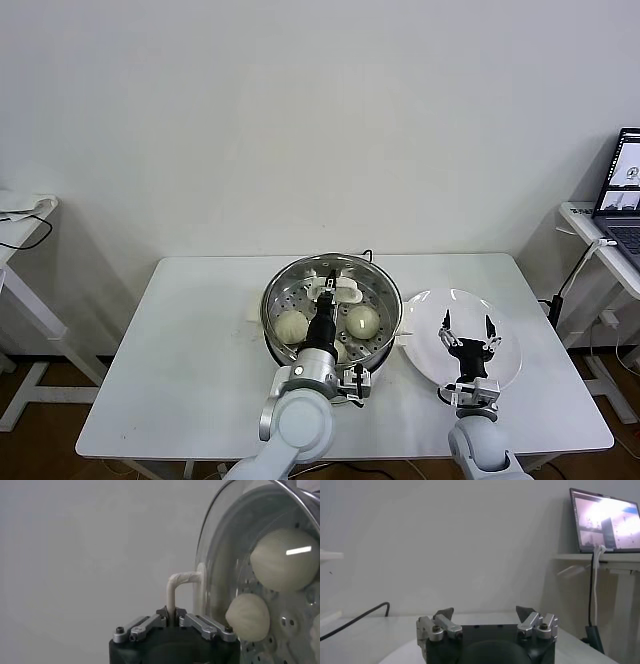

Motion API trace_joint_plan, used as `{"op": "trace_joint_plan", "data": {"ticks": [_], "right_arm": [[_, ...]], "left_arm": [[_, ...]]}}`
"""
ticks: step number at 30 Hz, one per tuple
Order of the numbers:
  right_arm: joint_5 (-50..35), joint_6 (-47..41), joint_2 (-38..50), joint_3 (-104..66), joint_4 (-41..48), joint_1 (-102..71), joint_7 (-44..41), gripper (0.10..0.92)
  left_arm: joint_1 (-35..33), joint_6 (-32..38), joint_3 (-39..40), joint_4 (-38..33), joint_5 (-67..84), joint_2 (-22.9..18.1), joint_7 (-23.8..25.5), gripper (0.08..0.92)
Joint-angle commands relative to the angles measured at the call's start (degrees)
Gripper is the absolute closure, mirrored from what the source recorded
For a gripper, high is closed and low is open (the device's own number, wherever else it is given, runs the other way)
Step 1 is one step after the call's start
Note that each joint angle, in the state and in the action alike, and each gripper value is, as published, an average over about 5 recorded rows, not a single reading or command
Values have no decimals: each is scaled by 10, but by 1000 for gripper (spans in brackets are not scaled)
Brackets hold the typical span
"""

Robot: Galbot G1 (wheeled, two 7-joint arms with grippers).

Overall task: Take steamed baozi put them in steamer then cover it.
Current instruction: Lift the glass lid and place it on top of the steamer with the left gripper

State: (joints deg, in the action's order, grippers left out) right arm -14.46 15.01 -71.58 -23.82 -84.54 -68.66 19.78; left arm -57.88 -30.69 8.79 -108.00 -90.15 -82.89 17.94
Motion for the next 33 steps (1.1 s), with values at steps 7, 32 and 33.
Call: {"op": "trace_joint_plan", "data": {"ticks": [7, 32, 33], "right_arm": [[0, 0, -2, 2, 0, 1, -1, 203], [0, -2, -1, 5, -2, 0, -3, 203], [-1, -2, -1, 5, -3, 1, -3, 203]], "left_arm": [[-2, 2, -8, 20, -24, -6, -1, 805], [-30, 12, -21, -20, -15, 2, -1, 567], [-34, 11, -20, -31, -11, 6, 0, 532]]}}
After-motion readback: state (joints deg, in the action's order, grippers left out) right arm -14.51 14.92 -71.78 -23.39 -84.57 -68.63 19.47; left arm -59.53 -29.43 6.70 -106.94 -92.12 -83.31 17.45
